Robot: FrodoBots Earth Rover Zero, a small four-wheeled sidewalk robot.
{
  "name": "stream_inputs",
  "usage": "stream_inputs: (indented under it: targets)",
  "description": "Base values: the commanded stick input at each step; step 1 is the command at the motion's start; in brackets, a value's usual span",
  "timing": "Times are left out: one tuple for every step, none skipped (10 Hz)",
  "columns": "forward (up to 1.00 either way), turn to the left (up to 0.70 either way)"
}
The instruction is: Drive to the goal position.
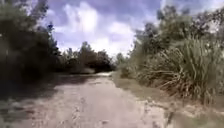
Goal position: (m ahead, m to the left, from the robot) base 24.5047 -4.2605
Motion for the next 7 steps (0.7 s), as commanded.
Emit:
stream_inputs:
  targets:
    - [1.0, 0.0]
    - [1.0, 0.0]
    - [1.0, 0.0]
    - [1.0, 0.0]
    - [1.0, 0.0]
    - [1.0, 0.0]
    - [1.0, 0.0]
